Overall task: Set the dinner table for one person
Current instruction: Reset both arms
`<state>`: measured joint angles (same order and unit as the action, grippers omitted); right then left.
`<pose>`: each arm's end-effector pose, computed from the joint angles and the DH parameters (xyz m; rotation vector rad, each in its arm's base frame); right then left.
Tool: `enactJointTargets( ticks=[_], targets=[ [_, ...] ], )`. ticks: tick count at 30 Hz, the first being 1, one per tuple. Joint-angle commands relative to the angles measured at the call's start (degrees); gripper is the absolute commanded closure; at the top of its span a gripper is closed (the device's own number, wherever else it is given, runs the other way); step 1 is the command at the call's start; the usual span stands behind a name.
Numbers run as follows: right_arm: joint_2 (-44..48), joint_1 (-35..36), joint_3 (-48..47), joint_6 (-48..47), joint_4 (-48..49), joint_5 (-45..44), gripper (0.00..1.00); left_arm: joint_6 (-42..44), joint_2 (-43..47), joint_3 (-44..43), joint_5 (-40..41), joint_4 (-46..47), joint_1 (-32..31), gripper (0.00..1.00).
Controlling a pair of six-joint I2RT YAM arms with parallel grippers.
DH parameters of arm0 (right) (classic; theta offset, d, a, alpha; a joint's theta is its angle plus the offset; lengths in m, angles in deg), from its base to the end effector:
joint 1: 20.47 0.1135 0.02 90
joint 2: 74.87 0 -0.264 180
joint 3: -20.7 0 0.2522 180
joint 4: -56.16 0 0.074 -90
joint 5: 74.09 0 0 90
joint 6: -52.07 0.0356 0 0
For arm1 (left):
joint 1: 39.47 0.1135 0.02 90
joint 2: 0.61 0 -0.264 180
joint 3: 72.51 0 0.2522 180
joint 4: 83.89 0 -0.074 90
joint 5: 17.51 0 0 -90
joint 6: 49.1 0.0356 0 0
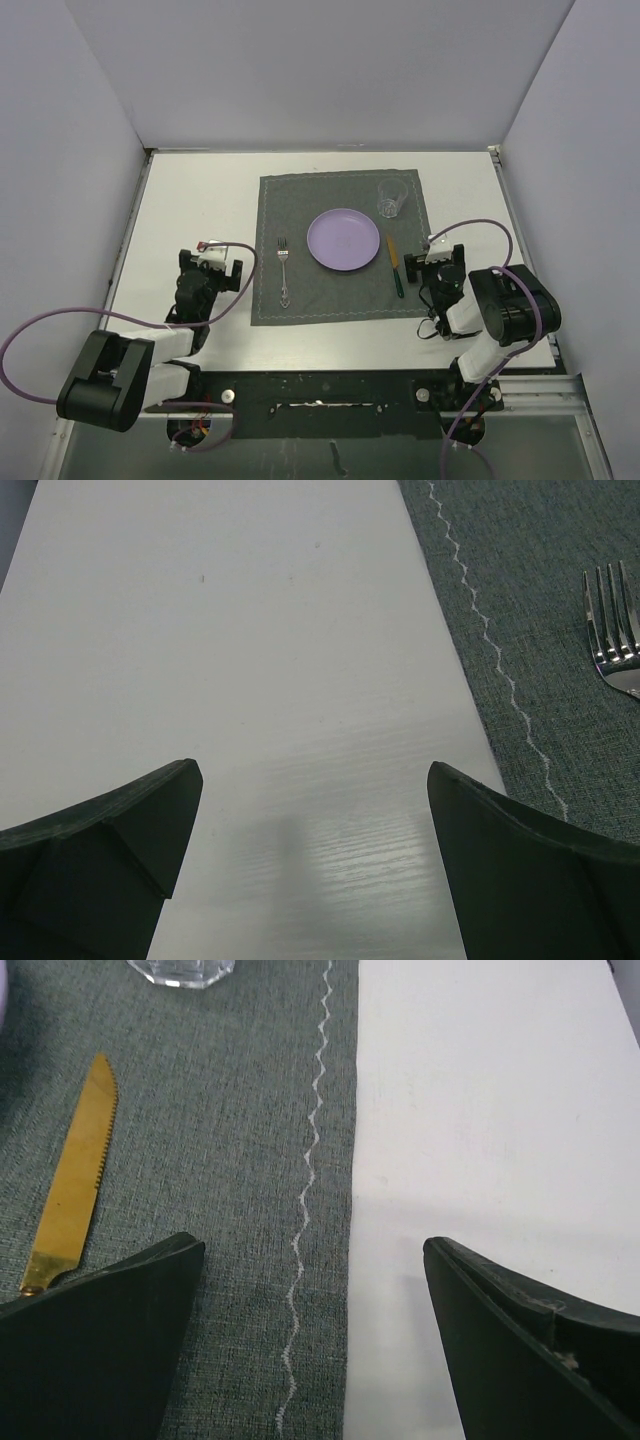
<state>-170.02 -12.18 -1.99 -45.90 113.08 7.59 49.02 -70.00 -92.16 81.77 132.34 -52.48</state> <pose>0.2233 0.0273 0.1067 -0.1594 1.8341 -0.1298 0.1924 -0.0386 0.1426 0.2169 1.7912 0.0855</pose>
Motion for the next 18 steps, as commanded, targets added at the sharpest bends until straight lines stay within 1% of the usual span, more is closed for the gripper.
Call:
enactJointTargets(
  ticks=[1,6,8,11,12,15,18],
  targets=[
    [-0.43,-0.04,0.28,-0.63,10.87,1.01,0.02,-1.25,2.58,-0.04,-0.68,4.4,0.23,0.02],
    [0.79,0.07,-1.37,-1.39,5.96,2.18,0.02,-2.87,3.81,1.23,2.83,5.39,0.19,0.02],
    [0.94,0.13,-1.4,-1.15,5.69,1.85,0.02,-2.8,4.53,1.87,3.71,5.77,0.19,0.02],
    [1.15,0.13,-2.28,-0.77,4.11,0.94,0.02,2.26,6.47,1.9,2.19,3.3,0.23,0.02],
    [1.39,0.08,-2.6,-0.74,3.16,0.86,0.02,2.72,6.59,1.78,1.31,3.54,0.61,0.02],
    [1.37,0.14,-2.81,-0.78,2.8,0.91,0.02,2.9,2.82,0.7,-2.14,7.47,2.81,0.02],
    [1.38,0.09,-2.74,-0.64,2.93,0.85,0.02,0.11,-3.13,0.19,-1.55,12.48,3.73,0.02]
  ],
)
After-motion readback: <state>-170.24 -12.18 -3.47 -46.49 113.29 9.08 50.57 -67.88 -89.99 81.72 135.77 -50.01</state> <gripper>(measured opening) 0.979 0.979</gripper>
